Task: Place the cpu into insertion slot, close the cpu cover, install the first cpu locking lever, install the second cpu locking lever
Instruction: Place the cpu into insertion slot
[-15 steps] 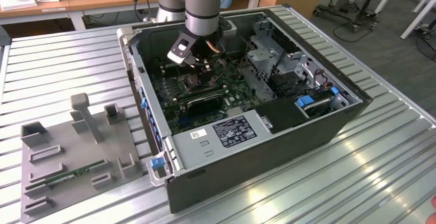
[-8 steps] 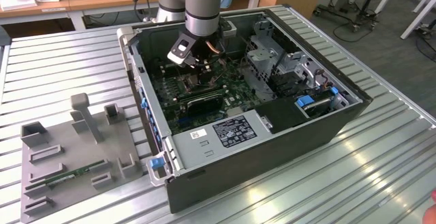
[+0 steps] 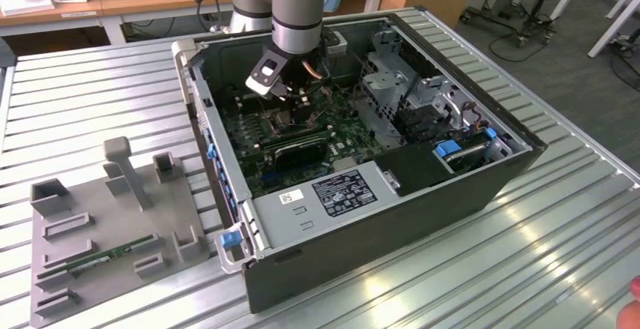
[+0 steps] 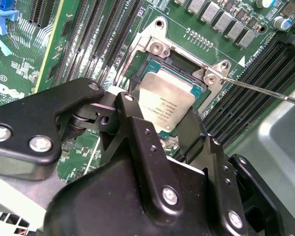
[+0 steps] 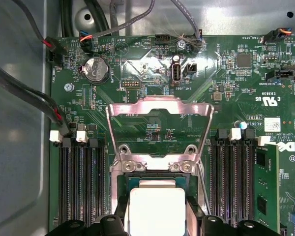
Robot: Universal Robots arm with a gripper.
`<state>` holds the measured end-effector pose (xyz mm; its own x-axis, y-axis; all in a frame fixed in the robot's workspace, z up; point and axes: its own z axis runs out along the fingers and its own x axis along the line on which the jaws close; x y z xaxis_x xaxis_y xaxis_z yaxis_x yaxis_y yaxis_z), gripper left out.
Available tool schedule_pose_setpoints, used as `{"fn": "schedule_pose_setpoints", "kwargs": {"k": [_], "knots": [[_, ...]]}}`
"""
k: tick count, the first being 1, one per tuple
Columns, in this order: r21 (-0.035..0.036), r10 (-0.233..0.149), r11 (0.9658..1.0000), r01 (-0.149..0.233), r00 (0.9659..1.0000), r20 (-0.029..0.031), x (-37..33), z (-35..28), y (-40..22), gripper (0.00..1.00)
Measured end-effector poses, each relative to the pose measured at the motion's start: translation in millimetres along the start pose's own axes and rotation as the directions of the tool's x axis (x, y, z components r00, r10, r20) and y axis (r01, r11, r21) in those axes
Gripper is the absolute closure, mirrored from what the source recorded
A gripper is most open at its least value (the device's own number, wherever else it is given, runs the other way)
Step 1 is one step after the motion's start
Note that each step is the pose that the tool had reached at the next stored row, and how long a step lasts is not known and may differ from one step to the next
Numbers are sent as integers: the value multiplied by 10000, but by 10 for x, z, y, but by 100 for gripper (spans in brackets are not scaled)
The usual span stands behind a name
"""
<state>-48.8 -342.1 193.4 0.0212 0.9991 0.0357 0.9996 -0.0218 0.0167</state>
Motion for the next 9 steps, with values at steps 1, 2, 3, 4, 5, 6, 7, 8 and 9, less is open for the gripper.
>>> {"fn": "schedule_pose_setpoints", "kwargs": {"k": [1, 2, 3, 4, 5, 6, 7, 8, 9], "knots": [[0, 0, 10000, 0, 10000, -1, 0, 1, -1, 46], [-1, 1, 10000, -1, 10000, -2, 0, 2, -4, 46], [-1, 1, 10000, -1, 10000, -2, 0, 3, -6, 46], [-1, 0, 10000, 0, 10000, -1, 0, 4, -9, 46], [-1, 0, 10000, 0, 10000, -2, 0, 5, -11, 46], [0, 0, 10000, 0, 10000, -1, 0, 8, -12, 46], [2, -2, 10000, 2, 10000, 1, -1, 11, -13, 46], [3, -1, 10000, 1, 10000, 4, -1, 14, -13, 46], [3, -1, 10000, 1, 10000, 4, -2, 16, -14, 46]]}}
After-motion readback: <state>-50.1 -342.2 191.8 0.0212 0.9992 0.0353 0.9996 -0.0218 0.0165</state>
